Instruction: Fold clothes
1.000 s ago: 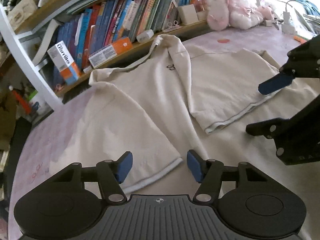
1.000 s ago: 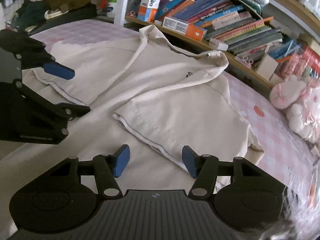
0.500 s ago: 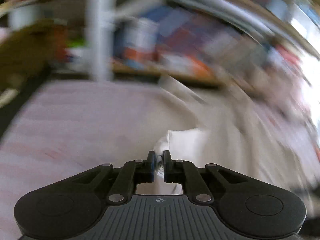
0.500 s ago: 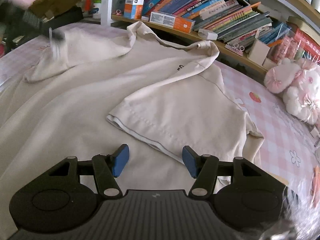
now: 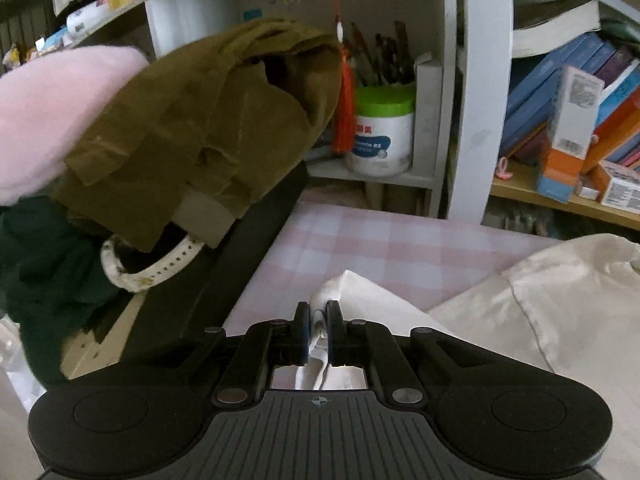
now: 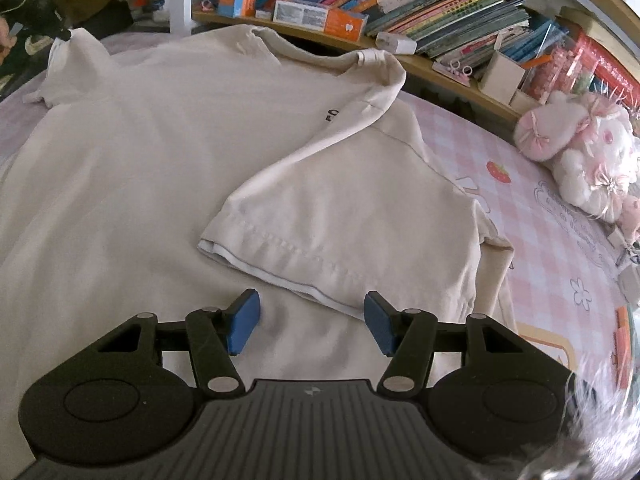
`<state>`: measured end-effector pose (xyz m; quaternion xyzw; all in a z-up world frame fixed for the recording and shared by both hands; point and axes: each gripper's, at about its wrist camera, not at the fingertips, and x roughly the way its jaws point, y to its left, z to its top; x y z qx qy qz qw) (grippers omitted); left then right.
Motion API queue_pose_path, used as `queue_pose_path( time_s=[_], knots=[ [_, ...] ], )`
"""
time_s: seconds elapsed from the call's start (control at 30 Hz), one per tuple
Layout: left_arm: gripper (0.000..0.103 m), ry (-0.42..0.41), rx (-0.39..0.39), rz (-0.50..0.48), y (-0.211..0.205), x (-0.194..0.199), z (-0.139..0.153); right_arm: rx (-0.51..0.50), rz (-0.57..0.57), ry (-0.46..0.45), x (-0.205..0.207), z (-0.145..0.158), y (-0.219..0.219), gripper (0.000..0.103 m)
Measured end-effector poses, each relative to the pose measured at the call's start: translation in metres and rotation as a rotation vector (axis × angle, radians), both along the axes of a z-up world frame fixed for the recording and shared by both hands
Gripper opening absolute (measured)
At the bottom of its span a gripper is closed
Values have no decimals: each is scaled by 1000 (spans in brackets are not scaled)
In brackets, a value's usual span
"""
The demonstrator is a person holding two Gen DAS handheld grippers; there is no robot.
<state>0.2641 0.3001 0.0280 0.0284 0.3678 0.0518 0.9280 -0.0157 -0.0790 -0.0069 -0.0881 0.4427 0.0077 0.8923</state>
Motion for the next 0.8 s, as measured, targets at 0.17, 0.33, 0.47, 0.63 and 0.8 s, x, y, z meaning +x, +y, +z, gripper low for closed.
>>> queue_pose_path(
  time_s=[0.17,0.33,0.47,0.63,0.8],
  knots=[
    [7,-15,-25,53,11,22,-5,-8,34,23,12,1,21,51],
    [8,3,-2,66,14,28,-10,73,69,6,29,8,40,45],
    [19,19,44,32,9,9,-13,92,96,-7,44,10,51,40],
    [26,-39,5,-122,-10,-75,-5,69,113,11,52,1,56,34],
    [46,-7,-162,-273,-56,-174,-11,64,138,11,46,-4,52,34]
  ],
)
